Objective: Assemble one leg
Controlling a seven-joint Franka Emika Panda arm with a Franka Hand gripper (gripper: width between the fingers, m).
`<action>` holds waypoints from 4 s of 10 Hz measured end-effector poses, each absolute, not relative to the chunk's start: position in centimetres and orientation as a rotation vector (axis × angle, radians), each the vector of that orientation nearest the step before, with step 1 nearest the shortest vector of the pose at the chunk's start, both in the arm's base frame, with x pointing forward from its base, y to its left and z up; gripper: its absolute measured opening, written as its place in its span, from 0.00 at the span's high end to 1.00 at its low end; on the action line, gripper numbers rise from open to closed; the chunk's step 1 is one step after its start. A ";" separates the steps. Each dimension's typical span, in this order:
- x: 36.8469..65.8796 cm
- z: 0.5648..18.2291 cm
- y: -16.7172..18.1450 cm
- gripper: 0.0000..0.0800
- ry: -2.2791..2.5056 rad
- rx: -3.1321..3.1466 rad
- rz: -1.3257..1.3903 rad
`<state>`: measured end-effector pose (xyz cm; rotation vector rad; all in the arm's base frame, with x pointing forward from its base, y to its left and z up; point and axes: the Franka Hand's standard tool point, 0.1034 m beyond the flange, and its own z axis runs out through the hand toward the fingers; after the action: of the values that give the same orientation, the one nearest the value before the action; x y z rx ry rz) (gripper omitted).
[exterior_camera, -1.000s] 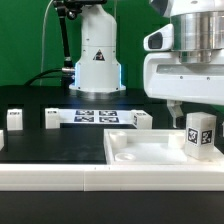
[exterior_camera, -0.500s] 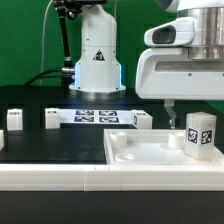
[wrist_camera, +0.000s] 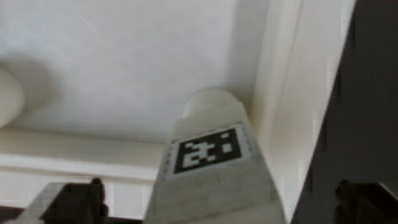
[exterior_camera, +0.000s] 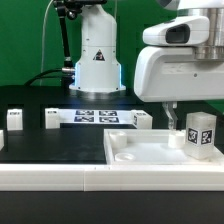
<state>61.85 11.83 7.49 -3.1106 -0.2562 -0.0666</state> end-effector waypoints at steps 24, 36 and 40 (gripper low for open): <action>62.3 7.5 12.8 0.19 0.638 -2.995 -0.064; 62.3 7.7 12.0 0.52 -0.313 -3.090 -0.088; 62.3 7.7 11.9 0.64 0.063 -3.090 -0.079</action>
Offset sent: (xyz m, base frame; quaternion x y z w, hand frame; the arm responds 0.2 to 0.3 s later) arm 0.0000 0.0000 0.0000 0.0000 0.0000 0.0650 0.9979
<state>62.29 11.89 7.71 -3.0899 0.0631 -0.0794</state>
